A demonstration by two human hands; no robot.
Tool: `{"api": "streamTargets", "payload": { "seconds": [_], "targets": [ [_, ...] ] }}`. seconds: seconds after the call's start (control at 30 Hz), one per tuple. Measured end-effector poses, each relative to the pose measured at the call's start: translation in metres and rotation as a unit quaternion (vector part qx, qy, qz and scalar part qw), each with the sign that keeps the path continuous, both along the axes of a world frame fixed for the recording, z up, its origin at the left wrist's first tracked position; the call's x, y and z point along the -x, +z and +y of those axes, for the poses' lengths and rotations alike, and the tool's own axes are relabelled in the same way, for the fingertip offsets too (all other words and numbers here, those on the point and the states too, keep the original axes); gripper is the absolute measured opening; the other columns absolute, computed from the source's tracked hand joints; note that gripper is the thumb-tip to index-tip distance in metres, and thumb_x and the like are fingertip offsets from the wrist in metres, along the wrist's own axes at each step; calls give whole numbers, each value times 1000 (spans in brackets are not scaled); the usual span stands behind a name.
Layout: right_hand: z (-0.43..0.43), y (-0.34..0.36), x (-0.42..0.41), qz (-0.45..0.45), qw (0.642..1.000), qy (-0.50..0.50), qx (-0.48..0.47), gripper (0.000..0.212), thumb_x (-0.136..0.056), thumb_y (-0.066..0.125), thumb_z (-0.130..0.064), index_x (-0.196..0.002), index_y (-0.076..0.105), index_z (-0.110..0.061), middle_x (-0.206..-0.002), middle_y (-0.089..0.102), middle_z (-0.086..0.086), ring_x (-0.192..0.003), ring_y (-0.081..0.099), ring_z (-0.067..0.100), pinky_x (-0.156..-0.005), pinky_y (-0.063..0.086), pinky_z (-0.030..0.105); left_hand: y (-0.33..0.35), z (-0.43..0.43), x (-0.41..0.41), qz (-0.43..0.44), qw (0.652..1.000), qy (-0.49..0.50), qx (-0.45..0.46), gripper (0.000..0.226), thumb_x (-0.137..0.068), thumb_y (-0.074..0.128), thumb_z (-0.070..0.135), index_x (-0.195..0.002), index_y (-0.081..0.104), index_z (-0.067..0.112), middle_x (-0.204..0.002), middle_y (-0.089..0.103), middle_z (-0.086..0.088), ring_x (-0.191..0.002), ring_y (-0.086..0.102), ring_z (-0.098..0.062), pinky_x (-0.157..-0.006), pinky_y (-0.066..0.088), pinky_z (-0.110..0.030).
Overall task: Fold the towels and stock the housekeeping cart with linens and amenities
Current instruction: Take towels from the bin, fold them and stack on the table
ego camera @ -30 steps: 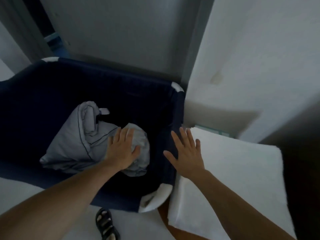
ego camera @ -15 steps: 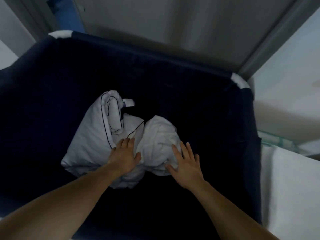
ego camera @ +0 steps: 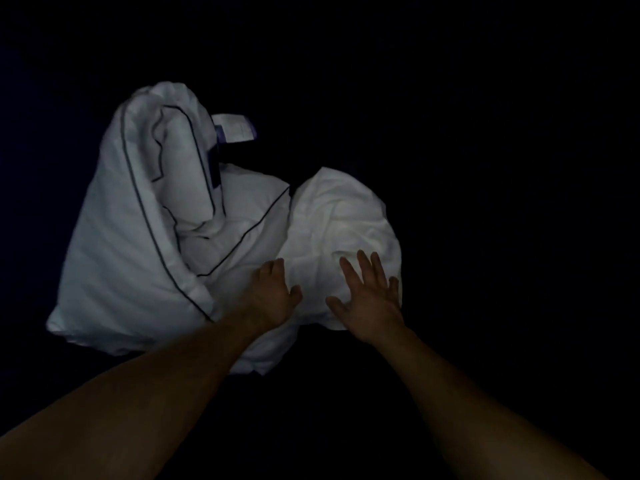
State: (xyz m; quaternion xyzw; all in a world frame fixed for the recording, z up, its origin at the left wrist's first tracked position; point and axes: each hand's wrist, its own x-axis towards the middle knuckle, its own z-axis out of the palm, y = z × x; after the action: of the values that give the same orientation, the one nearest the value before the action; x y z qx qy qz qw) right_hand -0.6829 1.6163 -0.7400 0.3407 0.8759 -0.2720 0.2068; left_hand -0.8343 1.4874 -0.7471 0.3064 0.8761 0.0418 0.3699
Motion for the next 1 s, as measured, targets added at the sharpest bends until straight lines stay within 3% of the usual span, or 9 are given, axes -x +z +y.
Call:
{"api": "streamTargets", "payload": {
  "seconds": [0.27,0.37,0.43,0.53,0.63,0.73,0.87,0.93,1.0],
  "targets": [
    [5,-56,3,2,999,-17,38,81,-94,52,-55,-158,6,-34,-166,-13,0,-150,-19,21,-120,1,54,-71,20,-7,-58,989,118,67,81,-90,65,35,-143,23,-9,-146,33,-27,-133,37,-37,-109,30,-33],
    [9,-53,4,15,999,-18,36,82,-93,54,-54,-157,7,-34,-166,-11,-1,-151,-17,21,-121,6,51,-70,27,-4,-89,987,120,54,66,-89,67,22,-142,37,-6,-146,42,-23,-135,41,-32,-111,29,-31],
    [12,-44,3,20,999,-20,35,84,-92,56,-54,-157,7,-33,-166,-11,-1,-151,-17,21,-120,8,50,-58,32,-5,-134,980,143,30,54,-88,68,16,-134,49,-6,-137,53,-22,-126,50,-31,-101,38,-29],
    [19,-19,3,11,998,-19,52,94,-88,59,-57,-157,1,-33,-165,-14,-2,-150,-20,18,-121,8,49,-22,46,-9,-168,975,145,-16,44,-86,71,15,-125,59,-3,-125,62,-19,-113,59,-31,-84,42,-24],
    [29,19,-1,25,996,-32,77,103,-84,63,-60,-156,-6,-35,-165,-15,-6,-149,-19,14,-122,5,46,26,63,-11,-217,962,146,-74,38,-87,69,13,-123,62,1,-119,65,-13,-99,61,-21,-78,45,-24],
    [45,67,-8,73,992,-52,93,109,-81,67,-61,-157,-5,-30,-165,-10,-6,-150,-15,11,-123,4,43,83,77,-12,-251,949,147,-119,26,-89,66,13,-115,63,8,-110,65,-8,-97,59,-17,-79,46,-24],
    [63,129,-26,144,979,-44,137,131,-59,80,-66,-151,-9,-35,-157,2,-16,-135,-15,-11,-118,-2,27,163,91,-20,-270,930,179,-173,7,-91,65,10,-98,64,11,-94,64,-1,-96,59,-18,-84,49,-28],
    [63,156,-35,146,977,-47,149,142,-52,87,-62,-151,-11,-35,-154,-3,-21,-140,-15,-6,-117,-2,28,207,96,-29,-260,928,176,-199,6,-91,66,9,-96,65,10,-91,65,-1,-88,61,-14,-78,50,-19],
    [60,180,-31,160,978,-58,119,127,-61,79,-66,-157,8,-22,-159,9,-13,-149,4,10,-122,7,34,251,100,-40,-255,930,153,-218,10,-91,66,8,-100,67,4,-93,67,-5,-84,61,-12,-70,49,-12]
  ]
}}
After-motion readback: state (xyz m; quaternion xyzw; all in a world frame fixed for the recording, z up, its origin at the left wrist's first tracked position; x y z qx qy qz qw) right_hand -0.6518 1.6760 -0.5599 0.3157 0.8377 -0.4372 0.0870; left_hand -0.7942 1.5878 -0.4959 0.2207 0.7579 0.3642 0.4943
